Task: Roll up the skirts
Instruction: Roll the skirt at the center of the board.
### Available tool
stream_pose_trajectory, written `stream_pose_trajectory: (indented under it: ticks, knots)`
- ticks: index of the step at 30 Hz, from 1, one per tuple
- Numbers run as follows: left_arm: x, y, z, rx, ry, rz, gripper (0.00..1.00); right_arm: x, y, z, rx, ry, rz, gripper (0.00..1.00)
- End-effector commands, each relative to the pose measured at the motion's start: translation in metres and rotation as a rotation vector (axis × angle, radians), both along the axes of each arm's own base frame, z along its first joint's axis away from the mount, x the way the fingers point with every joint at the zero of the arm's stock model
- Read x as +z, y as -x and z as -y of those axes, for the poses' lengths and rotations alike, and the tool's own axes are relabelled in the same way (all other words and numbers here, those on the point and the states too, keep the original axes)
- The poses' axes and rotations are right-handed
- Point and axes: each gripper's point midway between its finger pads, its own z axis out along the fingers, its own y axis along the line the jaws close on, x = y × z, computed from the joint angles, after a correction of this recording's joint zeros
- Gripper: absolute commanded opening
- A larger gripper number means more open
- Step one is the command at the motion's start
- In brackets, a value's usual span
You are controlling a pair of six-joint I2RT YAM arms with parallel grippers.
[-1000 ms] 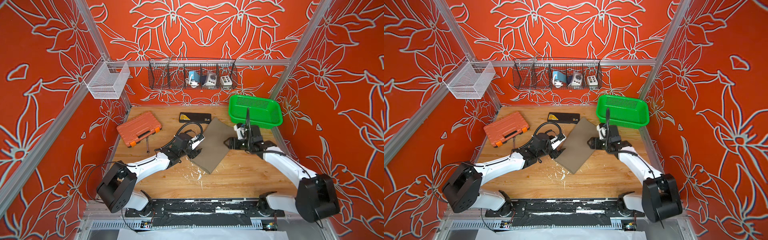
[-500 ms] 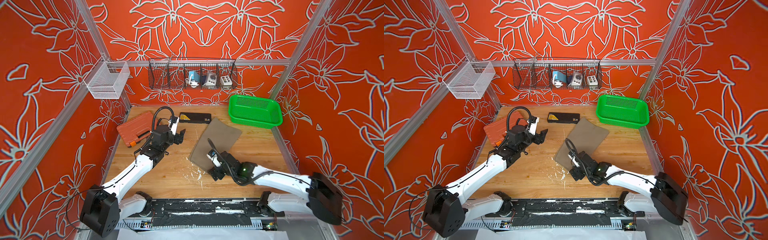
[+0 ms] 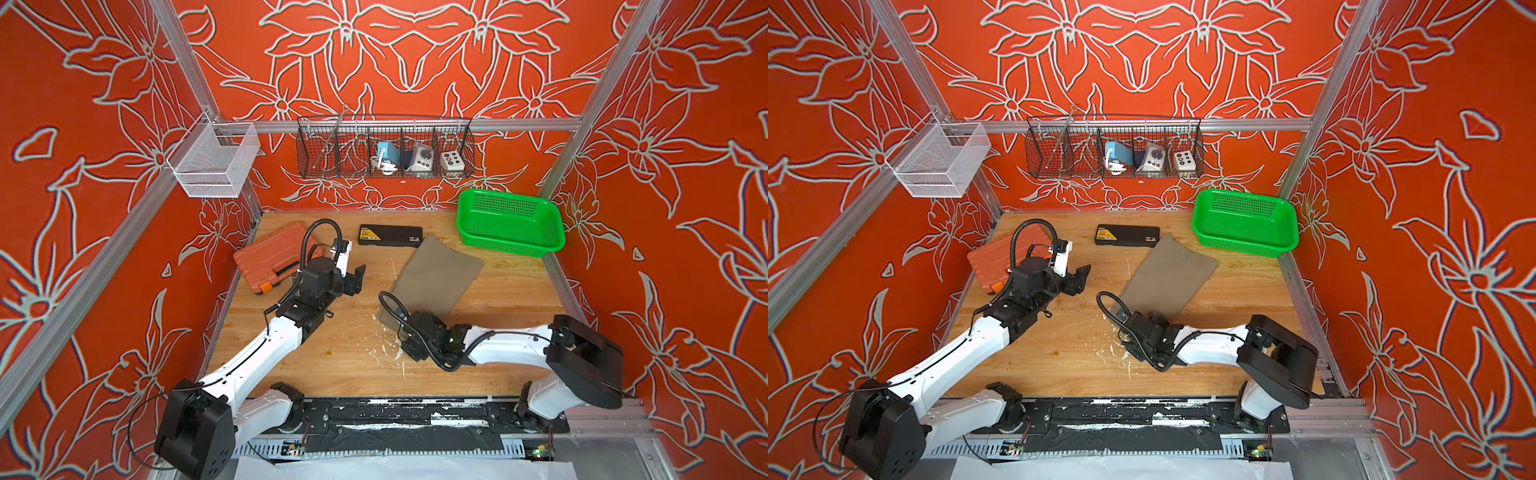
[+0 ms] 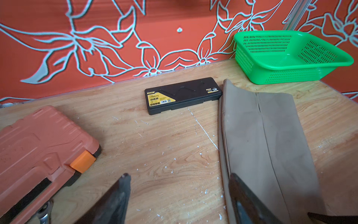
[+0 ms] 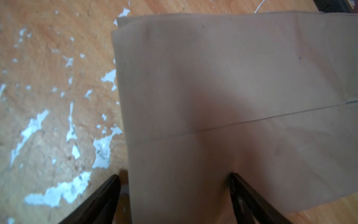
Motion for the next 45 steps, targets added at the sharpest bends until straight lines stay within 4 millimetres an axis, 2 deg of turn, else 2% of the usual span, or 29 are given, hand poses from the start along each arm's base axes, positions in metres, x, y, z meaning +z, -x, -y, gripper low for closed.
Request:
stream_pose_trajectory:
  ticks: [1, 3, 9, 11, 13, 14, 15, 16, 18, 21, 25, 27, 32, 37, 38, 40, 42, 45]
  knots:
    - [0.011, -0.004, -0.004, 0.021, 0.008, 0.031, 0.77, -0.022, 0.001, 0.017, -0.031, 0.126, -0.008, 0.83]
    - [0.011, -0.003, -0.005, 0.026, 0.003, 0.036, 0.77, -0.026, 0.002, 0.017, -0.039, 0.130, -0.023, 0.76]
    - [0.011, -0.002, -0.007, 0.025, -0.008, 0.041, 0.77, -0.035, -0.005, 0.024, -0.082, 0.198, -0.023, 0.45]
    - [0.013, 0.000, -0.006, 0.016, -0.018, 0.061, 0.77, -0.033, -0.003, 0.020, -0.082, 0.185, -0.064, 0.20]
    - [0.017, 0.006, -0.005, -0.009, -0.021, 0.106, 0.77, -0.024, 0.001, 0.011, -0.054, 0.140, -0.096, 0.07]
    - [0.020, 0.009, -0.004, -0.025, -0.024, 0.138, 0.77, -0.018, 0.004, 0.006, -0.035, 0.115, -0.110, 0.05]
    - [0.021, 0.013, -0.002, -0.047, -0.027, 0.162, 0.77, -0.012, 0.006, 0.003, -0.012, 0.089, -0.124, 0.04]
    - [0.030, 0.021, 0.001, -0.077, -0.026, 0.215, 0.77, -0.005, 0.007, 0.001, 0.004, 0.059, -0.147, 0.04]
    - [0.035, 0.033, 0.015, -0.163, -0.048, 0.278, 0.77, 0.003, 0.010, 0.001, 0.029, -0.021, -0.234, 0.04]
    - [0.029, 0.058, 0.050, -0.356, -0.132, 0.342, 0.78, 0.014, 0.013, 0.003, 0.048, -0.176, -0.380, 0.04]
    - [-0.004, 0.114, 0.104, -0.710, -0.271, 0.419, 0.79, 0.010, 0.021, 0.007, 0.066, -0.262, -0.522, 0.04]
    - [-0.022, 0.138, 0.120, -0.835, -0.344, 0.451, 0.79, 0.005, 0.022, 0.005, 0.056, -0.287, -0.586, 0.05]
    - [-0.038, 0.143, 0.131, -0.900, -0.475, 0.457, 0.78, -0.010, 0.013, 0.009, -0.045, -0.370, -0.712, 0.05]
    - [-0.048, 0.146, 0.142, -0.956, -0.576, 0.475, 0.77, 0.009, -0.012, 0.011, -0.110, -0.481, -0.716, 0.05]
    - [-0.058, 0.146, 0.145, -0.973, -0.599, 0.454, 0.77, 0.014, -0.016, 0.011, -0.115, -0.496, -0.711, 0.04]
    - [-0.068, 0.146, 0.149, -0.990, -0.621, 0.447, 0.77, 0.023, -0.025, 0.012, -0.128, -0.519, -0.721, 0.05]
    - [-0.075, 0.145, 0.151, -0.997, -0.638, 0.449, 0.77, 0.022, -0.032, 0.013, -0.142, -0.524, -0.753, 0.05]
    - [-0.084, 0.137, 0.154, -0.973, -0.671, 0.458, 0.76, 0.009, -0.041, 0.015, -0.171, -0.538, -0.836, 0.05]
